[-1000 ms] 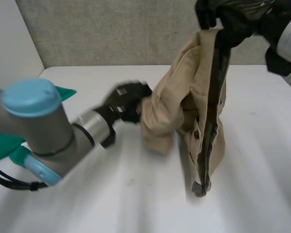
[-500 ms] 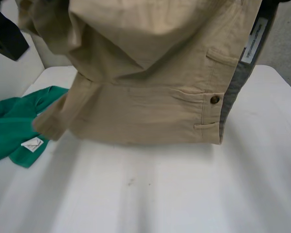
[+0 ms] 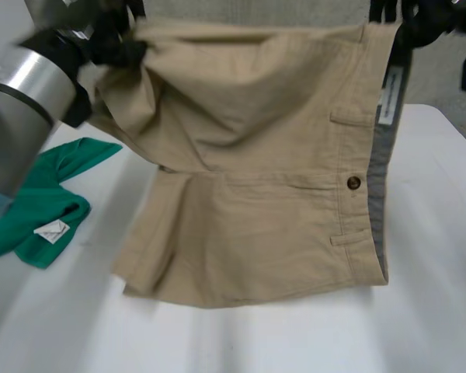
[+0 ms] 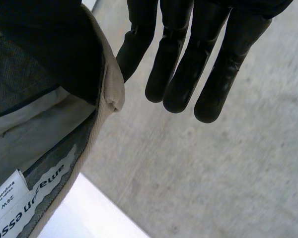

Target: Fold the laundry.

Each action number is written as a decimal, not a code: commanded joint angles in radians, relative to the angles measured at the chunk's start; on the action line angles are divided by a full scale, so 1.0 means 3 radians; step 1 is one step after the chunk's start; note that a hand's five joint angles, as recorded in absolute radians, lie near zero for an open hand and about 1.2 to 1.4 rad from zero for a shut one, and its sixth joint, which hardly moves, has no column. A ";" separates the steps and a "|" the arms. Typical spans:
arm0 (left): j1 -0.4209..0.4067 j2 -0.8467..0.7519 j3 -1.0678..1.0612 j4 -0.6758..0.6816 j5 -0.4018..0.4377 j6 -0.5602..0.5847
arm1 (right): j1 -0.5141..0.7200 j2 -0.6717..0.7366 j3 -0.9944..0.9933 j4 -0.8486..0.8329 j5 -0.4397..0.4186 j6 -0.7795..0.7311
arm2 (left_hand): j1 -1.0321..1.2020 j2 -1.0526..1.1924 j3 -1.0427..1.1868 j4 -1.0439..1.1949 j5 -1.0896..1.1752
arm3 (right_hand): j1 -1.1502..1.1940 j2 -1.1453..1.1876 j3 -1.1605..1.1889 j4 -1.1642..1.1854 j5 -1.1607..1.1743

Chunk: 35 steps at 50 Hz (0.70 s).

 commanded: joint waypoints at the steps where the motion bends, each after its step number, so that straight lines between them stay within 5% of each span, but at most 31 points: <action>1: -0.0019 -0.0940 0.0441 0.0205 0.0066 0.0579 | 0.0025 0.0886 -0.0400 -0.0398 0.0051 -0.0007 | 0.0864 0.0670 0.0668 0.0660 0.0812 | 0.1345 0.0729 0.0722 0.0696 0.0790; 3: -0.0024 -0.1190 0.0579 0.0378 0.0051 0.0711 | 0.0025 0.1147 -0.0523 -0.0607 0.0169 -0.0012 | 0.0643 0.0448 0.0447 0.0438 0.0591 | 0.1345 0.0729 0.0722 0.0696 0.0790; 6: -0.0024 -0.1385 0.0748 0.0512 0.0010 0.0748 | 0.0030 0.1417 -0.0615 -0.0949 0.0423 -0.0032 | -0.1406 -0.1600 -0.1602 -0.1611 -0.1458 | 0.1345 0.0729 0.0722 0.0696 0.0790; 7: -0.0034 -0.1492 0.0855 0.0563 -0.0035 0.0753 | 0.0030 0.1474 -0.0635 -0.1027 0.0506 -0.0038 | -0.2916 -0.3111 -0.3112 -0.3121 -0.2968 | 0.1048 0.0432 0.0425 0.0399 0.0493; 8: -0.0040 -0.1539 0.0901 0.0589 -0.0061 0.0758 | 0.0045 0.1525 -0.0651 -0.1093 0.0567 -0.0053 | -0.3208 -0.3403 -0.3404 -0.3413 -0.3260 | -0.0301 -0.0917 -0.0925 -0.0951 -0.0857; 9: -0.0045 -0.1569 0.0932 0.0609 -0.0097 0.0758 | 0.0056 0.1566 -0.0676 -0.1139 0.0634 -0.0073 | -0.3208 -0.3403 -0.3404 -0.3413 -0.3260 | -0.1991 -0.2607 -0.2614 -0.2641 -0.2546; 10: -0.0050 -0.1590 0.0953 0.0620 -0.0123 0.0758 | 0.0091 0.1632 -0.0717 -0.1155 0.0756 -0.0129 | -0.3208 -0.3403 -0.3404 -0.3413 -0.3260 | -0.2727 -0.3343 -0.3351 -0.3377 -0.3282; 17: -0.0106 -0.1345 0.0805 0.0635 -0.0235 0.0763 | 0.0158 0.1526 -0.0753 -0.0645 0.0972 -0.0461 | -0.3208 -0.3403 -0.3404 -0.3413 -0.3260 | -0.2727 -0.3343 -0.3351 -0.3377 -0.3282; 26: -0.0131 -0.0436 -0.0283 0.0651 -0.0189 0.0794 | 0.0153 0.1015 -0.0585 0.0530 0.1217 -0.1452 | -0.3208 -0.3403 -0.3404 -0.3413 -0.3260 | -0.2727 -0.3343 -0.3351 -0.3377 -0.3282; 35: -0.0336 -0.0046 -0.1051 0.0640 -0.0194 0.0922 | 0.0112 0.0963 -0.0349 0.0737 0.1294 -0.2262 | -0.3186 -0.3381 -0.3382 -0.3391 -0.3238 | -0.2727 -0.3343 -0.3351 -0.3377 -0.3282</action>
